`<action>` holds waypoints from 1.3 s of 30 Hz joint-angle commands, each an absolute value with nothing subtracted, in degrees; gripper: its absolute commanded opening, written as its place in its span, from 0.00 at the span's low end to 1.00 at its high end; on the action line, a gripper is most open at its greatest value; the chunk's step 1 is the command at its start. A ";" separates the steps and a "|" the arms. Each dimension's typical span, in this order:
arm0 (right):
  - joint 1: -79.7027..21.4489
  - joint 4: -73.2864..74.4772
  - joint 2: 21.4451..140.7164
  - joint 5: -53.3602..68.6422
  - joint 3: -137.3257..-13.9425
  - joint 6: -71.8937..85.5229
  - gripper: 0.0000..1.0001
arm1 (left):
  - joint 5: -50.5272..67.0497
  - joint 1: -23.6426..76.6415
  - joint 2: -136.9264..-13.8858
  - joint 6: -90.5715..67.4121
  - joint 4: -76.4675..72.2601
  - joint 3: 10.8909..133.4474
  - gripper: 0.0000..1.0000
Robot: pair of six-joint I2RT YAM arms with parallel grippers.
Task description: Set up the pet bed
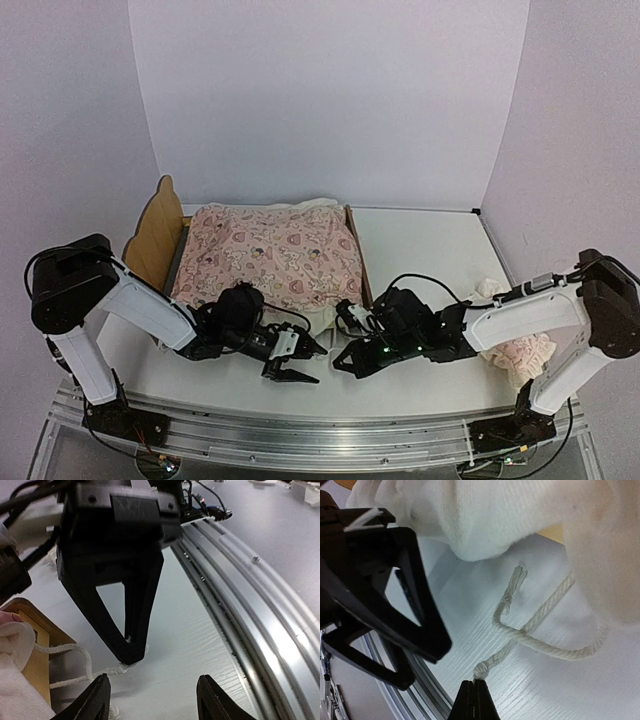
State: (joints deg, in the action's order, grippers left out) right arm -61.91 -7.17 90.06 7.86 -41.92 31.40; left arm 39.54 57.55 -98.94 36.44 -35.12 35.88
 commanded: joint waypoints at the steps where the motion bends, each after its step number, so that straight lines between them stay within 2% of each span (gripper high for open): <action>1: -61.56 -5.57 86.77 10.75 -40.82 32.85 0.00 | 29.36 58.09 -102.57 36.98 -44.22 37.86 0.58; 9: -61.28 -3.03 85.20 12.28 -42.87 32.75 0.00 | 27.06 58.52 -104.58 36.28 -49.95 37.17 0.57; 16: -60.57 -1.00 85.11 13.88 -45.55 31.80 0.00 | 30.49 59.06 -106.18 39.67 -52.55 38.33 0.58; 24: -59.27 -0.96 83.98 13.44 -45.74 32.15 0.00 | 35.18 59.15 -107.11 40.44 -50.08 39.14 0.38; 36: -58.92 -1.04 85.17 15.91 -46.79 32.14 0.00 | 34.92 59.80 -108.28 40.08 -51.74 40.69 0.29; 39: -58.86 -0.98 85.66 16.42 -46.82 32.42 0.00 | 33.93 59.76 -108.28 39.85 -52.27 40.67 0.17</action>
State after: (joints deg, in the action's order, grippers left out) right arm -58.78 -0.42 85.93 13.16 -44.73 32.35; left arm 34.20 59.20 -108.00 40.23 -49.57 39.09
